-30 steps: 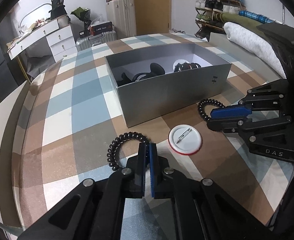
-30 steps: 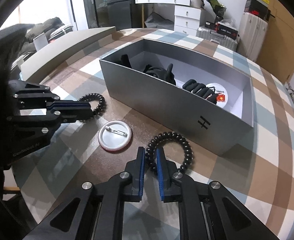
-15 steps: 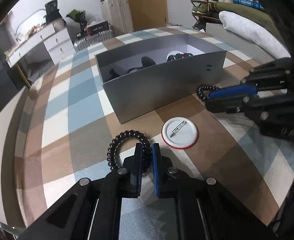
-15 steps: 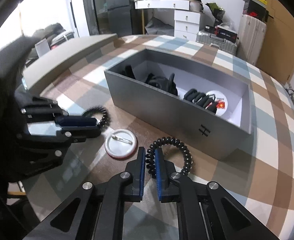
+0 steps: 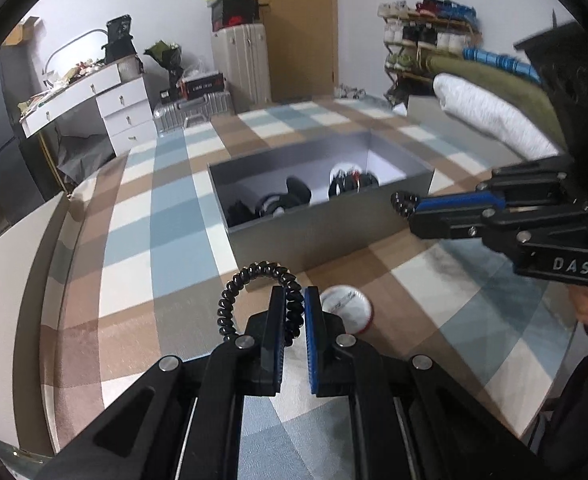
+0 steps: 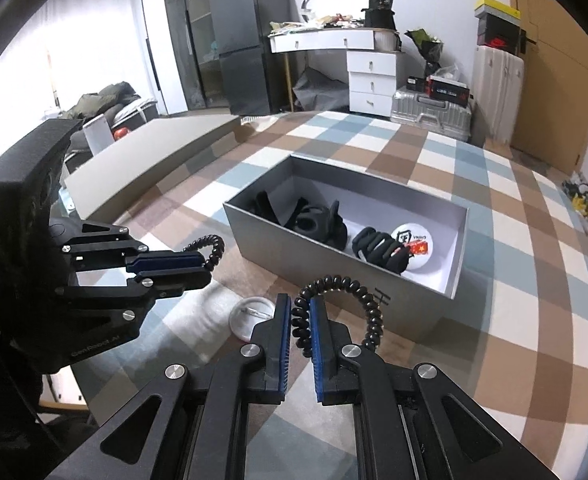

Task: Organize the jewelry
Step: 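Carry both black hair ties over the grey box with both tools, then open both tools to drop the hair ties into the box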

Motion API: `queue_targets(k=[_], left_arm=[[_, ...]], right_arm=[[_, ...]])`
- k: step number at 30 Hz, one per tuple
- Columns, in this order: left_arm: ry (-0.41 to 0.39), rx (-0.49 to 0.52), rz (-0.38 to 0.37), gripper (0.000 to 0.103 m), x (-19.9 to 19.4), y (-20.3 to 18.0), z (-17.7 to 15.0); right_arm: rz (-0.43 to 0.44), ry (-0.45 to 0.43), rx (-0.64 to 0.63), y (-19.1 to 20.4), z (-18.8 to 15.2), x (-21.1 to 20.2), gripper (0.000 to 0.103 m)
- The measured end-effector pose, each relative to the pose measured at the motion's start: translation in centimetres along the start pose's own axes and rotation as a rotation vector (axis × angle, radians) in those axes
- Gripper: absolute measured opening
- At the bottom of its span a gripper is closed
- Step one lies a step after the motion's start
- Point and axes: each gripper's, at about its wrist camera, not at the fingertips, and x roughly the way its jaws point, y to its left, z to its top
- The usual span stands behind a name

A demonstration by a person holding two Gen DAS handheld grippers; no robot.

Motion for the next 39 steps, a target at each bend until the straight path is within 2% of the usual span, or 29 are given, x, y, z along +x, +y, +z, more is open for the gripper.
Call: queue_targets(k=[8,13,17,20,22,23,24,27,30,36,38,39], left_arm=[[-0.108,-0.074,-0.036,0.005,-1.5,1.1,1.5],[-0.162,-0.079,-0.052,0.005,-0.5,1.0,4.2],[-0.159,-0.109,-0.055,0.005,1.9,1.2,6.1],[-0.135,-0.175,-0.040,0.007,4.0,2.3,6.7],[-0.091,-0.229,-0.054,0.024,4.7,2.9,6.3],[-0.073,-0.261,-0.063,0.040,4.8,3.4,6.0],[-0.075,-0.272,-0.071,0.051,4.5,3.3,5.7],[-0.092,-0.248,-0.071,0.059,3.1,2.8,4.7],[-0.083,-0.197,-0.028,0.079,2.0,1.9,4.0],[-0.058,-0.195,-0.008,0.083,1.0,2.0,2.0],[-0.048,-0.206,-0.001,0.083,1.0,2.3,1.3],[-0.045,-0.214,0.001,0.083,1.0,2.5,0.9]], right_arm=[[0.040,-0.103,0.058,-0.9,0.7,-1.9,0.009],[0.059,-0.171,0.136,-2.5,1.9,-2.5,0.009],[0.046,-0.158,0.197,-3.9,3.3,-0.8,0.009],[0.041,-0.150,0.241,-5.1,4.1,0.7,0.012],[0.051,-0.140,0.262,-5.8,4.2,1.2,0.017],[0.037,-0.127,0.280,-6.3,4.2,1.5,0.017],[0.009,-0.123,0.293,-6.6,4.0,1.4,0.017],[-0.020,-0.121,0.297,-7.1,3.1,0.6,0.017],[-0.040,-0.095,0.233,-6.0,2.3,-0.2,0.024],[-0.006,-0.046,0.167,-3.4,0.9,0.0,0.049],[0.003,-0.026,0.142,-2.4,0.5,0.4,0.050],[0.004,-0.017,0.130,-2.1,0.4,0.6,0.055]])
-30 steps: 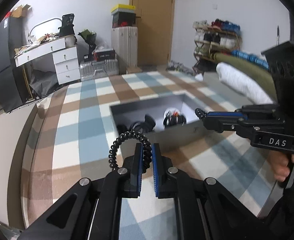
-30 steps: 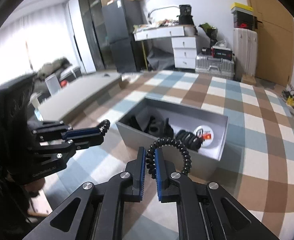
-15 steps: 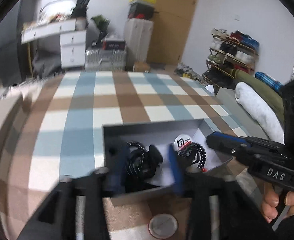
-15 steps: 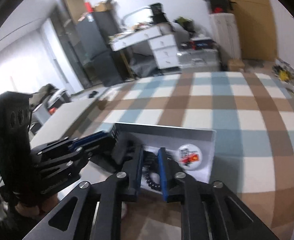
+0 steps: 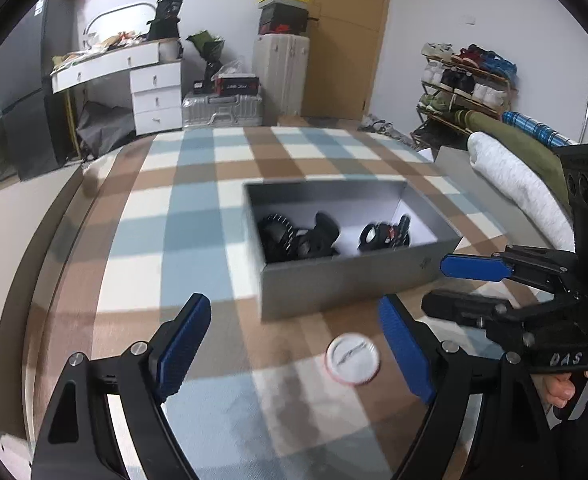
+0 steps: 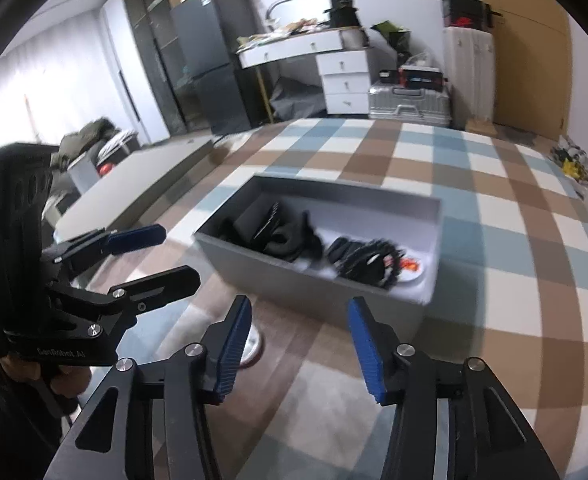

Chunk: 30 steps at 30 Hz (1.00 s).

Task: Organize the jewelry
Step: 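Grasp the white round badge lid with the right tool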

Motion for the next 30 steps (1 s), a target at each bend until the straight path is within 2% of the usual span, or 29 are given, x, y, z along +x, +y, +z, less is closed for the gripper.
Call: queue_targets(k=[1,4,7,8,11,14,17,18,19,23,24,25,26,28,29,30], left_arm=[[0.008,-0.002,0.005,0.083,0.1,0.2,-0.1],[0.013,0.000,0.054,0.083,0.2,0.8,0.0],[0.006,-0.028,0.057,0.084,0.0,1.6,0.2],[0.003,-0.036,0.056,0.085,0.0,1.8,0.1],[-0.012,-0.038,0.064,0.101,-0.2,1.9,0.1],[-0.017,-0.036,0.053,0.101,-0.2,1.8,0.0],[-0.017,-0.032,0.045,0.101,-0.1,1.8,-0.1],[-0.019,-0.030,0.045,0.101,-0.1,1.8,-0.2],[-0.023,-0.031,0.052,0.101,-0.2,1.8,-0.1],[-0.051,-0.041,0.028,0.101,-0.9,1.9,0.1],[-0.067,-0.044,0.020,0.096,-1.2,1.9,0.2],[-0.072,-0.042,0.011,0.079,-1.3,1.8,0.3],[-0.062,-0.034,-0.001,0.068,-1.2,1.6,0.6],[-0.038,-0.027,0.001,0.024,-0.5,1.5,1.0],[-0.041,-0.026,-0.002,0.015,-0.1,1.4,1.2],[-0.041,-0.026,-0.011,0.012,0.1,1.3,1.2]], right_arm=[[0.003,0.012,-0.011,0.4,-0.2,0.3,0.059],[0.024,0.041,-0.057,1.8,-0.8,1.3,0.059],[0.043,0.071,-0.067,2.4,-1.1,2.5,0.059],[0.048,0.085,-0.067,2.6,-1.2,3.0,0.059],[0.044,0.125,-0.096,3.3,-1.6,4.2,0.059],[0.046,0.163,-0.125,4.1,-2.0,5.4,0.059],[0.003,0.171,-0.173,5.0,-2.1,6.1,0.060],[-0.020,0.170,-0.199,5.4,-2.1,6.2,0.047],[-0.041,0.168,-0.227,5.8,-2.1,6.4,0.041],[-0.064,0.124,-0.258,6.3,-2.1,5.7,0.041],[-0.047,0.094,-0.238,5.9,-1.8,5.0,0.041],[-0.028,0.069,-0.219,5.6,-1.5,4.3,0.041],[-0.025,0.037,-0.200,5.2,-1.1,3.4,0.041],[-0.025,-0.017,-0.171,4.4,-0.2,2.0,0.041],[-0.035,-0.036,-0.158,4.0,0.1,1.5,0.041],[-0.041,-0.057,-0.145,3.6,0.4,1.0,0.041]])
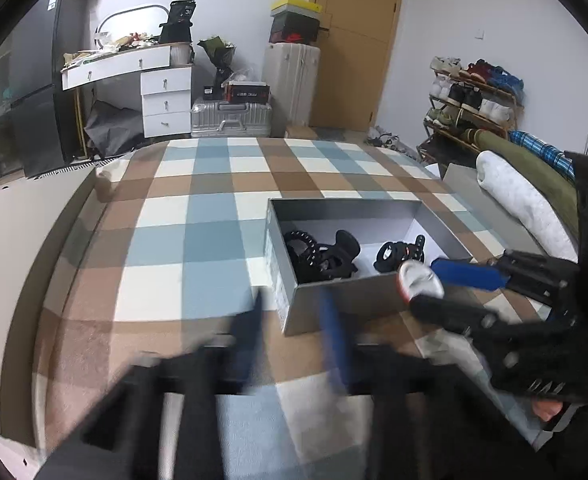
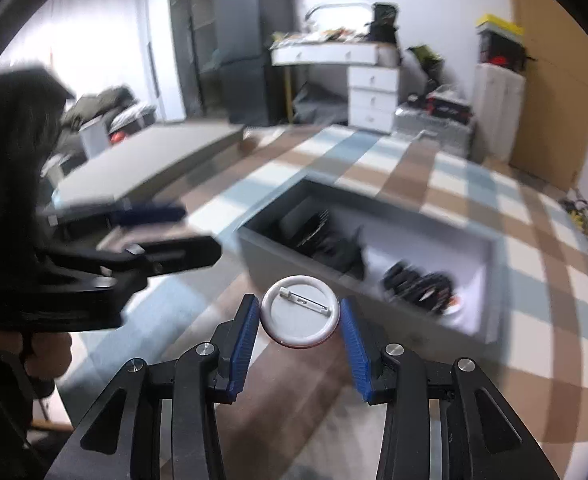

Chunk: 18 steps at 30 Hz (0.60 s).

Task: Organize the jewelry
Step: 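Lower the badge lid into the box and open the right tool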

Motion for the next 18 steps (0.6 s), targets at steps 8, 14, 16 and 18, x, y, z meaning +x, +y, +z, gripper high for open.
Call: queue_targets(k=[8,14,16,18], left_arm=[[0.012,0.058,-0.024,0.012,2.7,-2.7,1.9],[0.077,0.014,-0.011,0.015,5.6,-2.4,2.8],[0.089,0.010,-0.009,0.019,6.0,-2.4,2.7],[0.082,0.023,-0.004,0.026,5.8,-2.7,2.5]], right_arm=[[-0.013,-0.043,0.079,-2.2,1.4,-0.2,0.041],[-0.089,-0.033,0.178,-5.3,2.6,1.5,0.042],[-0.084,-0.017,0.198,-6.0,2.5,2.0,0.044],[-0.089,-0.008,0.201,-6.3,2.3,2.1,0.046]])
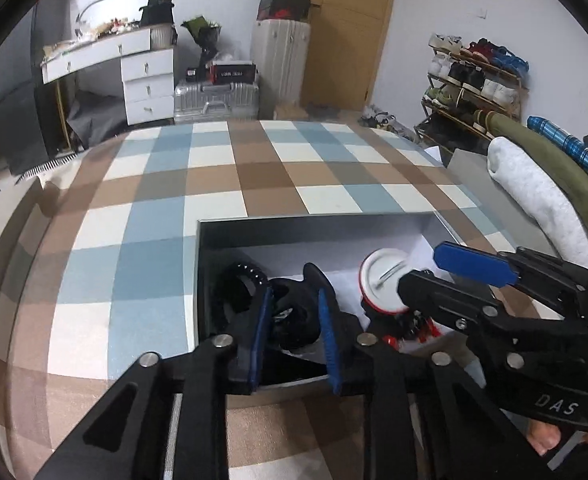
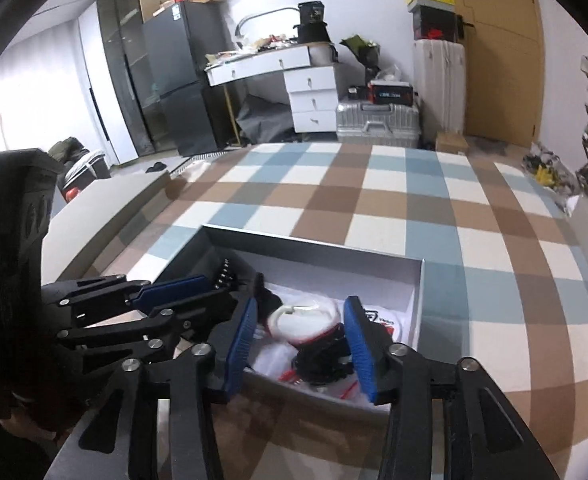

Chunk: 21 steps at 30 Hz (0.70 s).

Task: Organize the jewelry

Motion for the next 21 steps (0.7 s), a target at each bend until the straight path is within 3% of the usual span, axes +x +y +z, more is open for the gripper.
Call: queue_targets(k=[3,5,7,9,12,16,21], left_arm=[[-0.005,0.025,0.002,0.033,-0.7,-0.5,-0.5],[-0.021,0.040,0.016,0.050,-1.5,-0.8,-0.8],[-0.048,0.052,0.003,0.065,-2.9,-0.8,-1.3],[-0.070,0.052,-0.021,0.072,-4.0,-0.6,-1.9],[-0.115,0.062,-0.002,0.090,-5.5,-0.6,-3.0],[-0.153,0.075,0.028,0.092,-6.3,-0.3,-4.1],[-0.149,0.030,0.036,0.092,-5.7,0.6,-4.2]], right_arm=[[-0.009,-0.006,-0.007,-0.2,-0.6,-0.7,0.046],[-0.005,-0.009,-0.007,-0.3,-1.0,-1.2,0.047],[-0.004,-0.014,-0.003,-0.4,-1.4,-1.5,0.059],[0.009,-0.030,0.004,-0.6,-1.9,-2.3,0.065],[0.046,-0.055,0.011,-0.6,-2.3,-3.7,0.086],[0.039,-0.123,-0.001,-0.2,-2.7,-5.7,0.103],[0.048,-0.170,0.000,0.3,-3.4,-6.5,0.103]])
